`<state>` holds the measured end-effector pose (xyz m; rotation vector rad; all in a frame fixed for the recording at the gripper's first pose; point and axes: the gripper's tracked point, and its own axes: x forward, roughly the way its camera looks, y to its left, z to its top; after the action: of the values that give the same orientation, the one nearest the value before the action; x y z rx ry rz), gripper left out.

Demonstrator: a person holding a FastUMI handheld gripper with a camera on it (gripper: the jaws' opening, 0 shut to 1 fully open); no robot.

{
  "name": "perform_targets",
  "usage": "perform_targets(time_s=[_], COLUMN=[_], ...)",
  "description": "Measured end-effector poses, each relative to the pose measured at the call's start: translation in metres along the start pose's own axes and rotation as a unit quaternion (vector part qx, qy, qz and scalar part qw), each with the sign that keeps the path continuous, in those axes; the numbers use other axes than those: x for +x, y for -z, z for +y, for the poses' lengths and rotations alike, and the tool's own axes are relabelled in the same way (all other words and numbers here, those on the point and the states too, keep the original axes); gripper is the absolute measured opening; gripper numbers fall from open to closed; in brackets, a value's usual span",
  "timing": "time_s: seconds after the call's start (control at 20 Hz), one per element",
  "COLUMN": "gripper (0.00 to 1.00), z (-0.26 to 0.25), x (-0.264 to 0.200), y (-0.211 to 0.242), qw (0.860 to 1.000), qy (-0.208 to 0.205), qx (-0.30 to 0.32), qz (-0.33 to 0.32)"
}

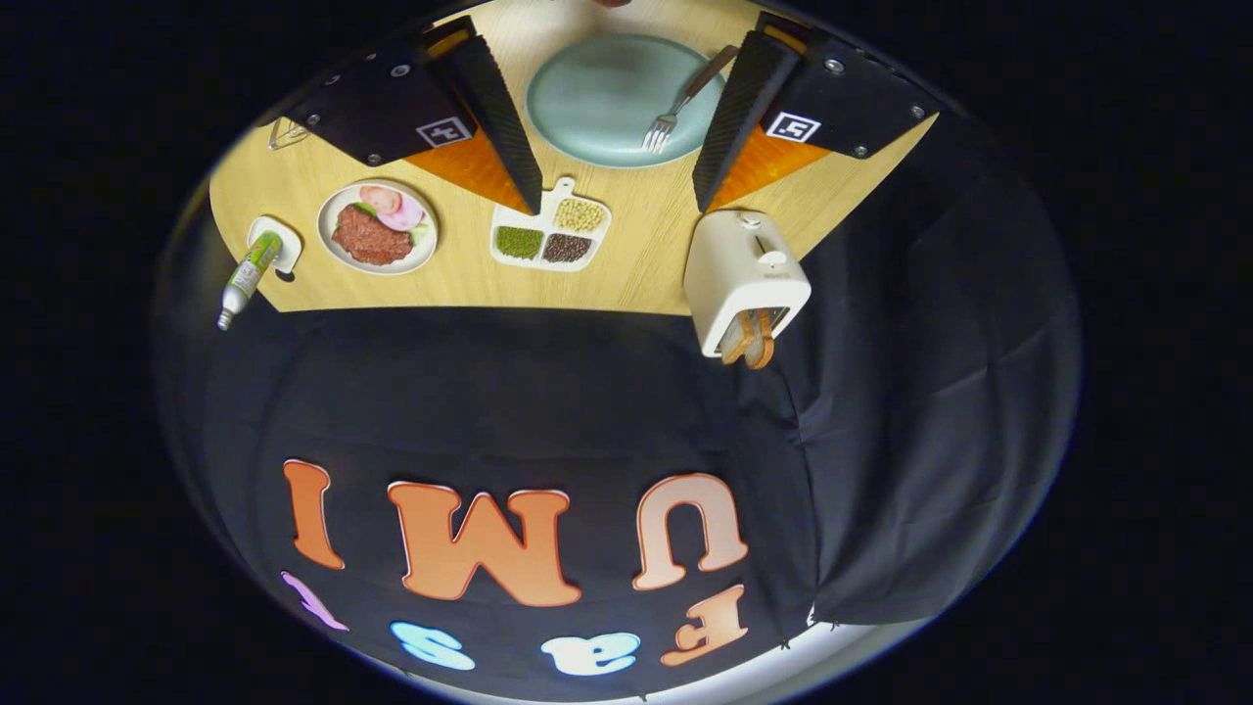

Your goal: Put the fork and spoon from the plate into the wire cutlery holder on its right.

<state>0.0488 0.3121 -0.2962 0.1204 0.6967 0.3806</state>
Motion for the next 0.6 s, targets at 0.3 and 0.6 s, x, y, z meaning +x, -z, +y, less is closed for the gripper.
perform_targets(time_s=[0.3, 0.6], gripper=[0.95, 0.91], z=[0.032, 0.043], x=[0.025, 0.042], y=[0.075, 0.139], qw=[0.984, 0.949], qy=[-0.004, 0.024], qx=[0.022, 0.02], qz=[0.177, 0.314])
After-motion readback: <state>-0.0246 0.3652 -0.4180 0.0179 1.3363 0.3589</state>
